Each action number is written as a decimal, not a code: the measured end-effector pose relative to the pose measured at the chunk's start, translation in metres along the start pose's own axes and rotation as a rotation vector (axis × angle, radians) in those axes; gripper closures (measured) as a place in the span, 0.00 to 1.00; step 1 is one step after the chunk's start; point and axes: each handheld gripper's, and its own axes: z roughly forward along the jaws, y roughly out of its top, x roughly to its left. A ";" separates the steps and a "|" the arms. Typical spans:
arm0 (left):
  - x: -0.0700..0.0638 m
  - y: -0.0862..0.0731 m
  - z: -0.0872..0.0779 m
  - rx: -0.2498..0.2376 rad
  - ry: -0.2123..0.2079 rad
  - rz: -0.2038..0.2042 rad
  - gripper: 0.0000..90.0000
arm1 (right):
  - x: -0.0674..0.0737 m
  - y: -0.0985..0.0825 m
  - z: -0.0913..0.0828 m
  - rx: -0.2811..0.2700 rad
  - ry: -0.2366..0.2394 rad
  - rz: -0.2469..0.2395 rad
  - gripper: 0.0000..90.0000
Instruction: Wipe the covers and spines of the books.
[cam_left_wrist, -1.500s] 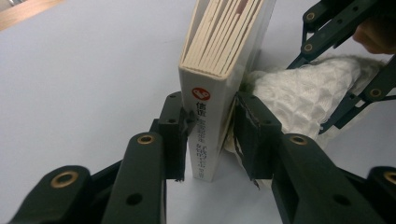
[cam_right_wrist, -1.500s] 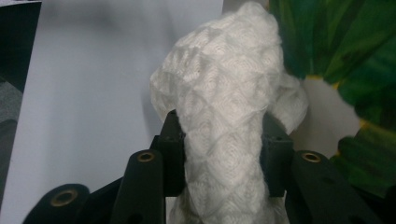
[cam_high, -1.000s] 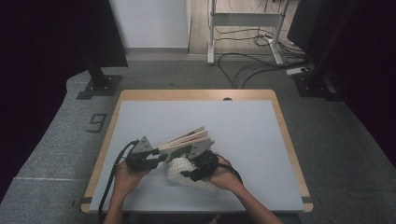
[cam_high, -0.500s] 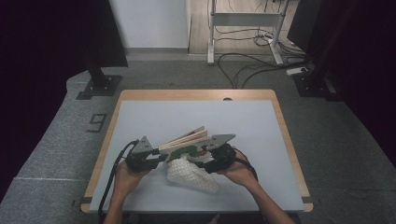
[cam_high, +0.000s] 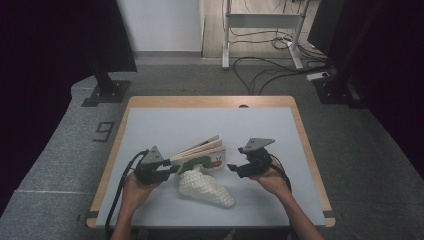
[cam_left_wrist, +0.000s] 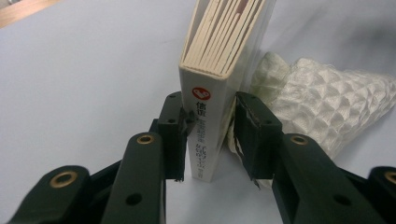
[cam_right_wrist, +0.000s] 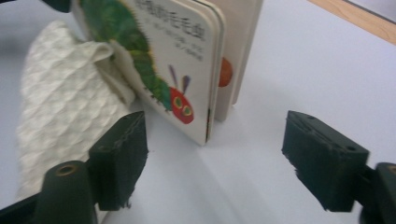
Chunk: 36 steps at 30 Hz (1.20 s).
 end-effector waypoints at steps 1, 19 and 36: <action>0.000 0.000 0.000 0.000 0.000 0.000 0.72 | -0.001 0.000 0.003 0.003 0.000 0.004 0.21; 0.000 -0.003 -0.001 -0.002 -0.003 -0.002 0.72 | -0.004 0.028 0.057 -0.027 0.087 -0.029 0.12; 0.002 -0.002 0.000 0.003 0.017 0.006 0.74 | -0.002 0.028 0.043 -0.032 0.163 -0.030 0.45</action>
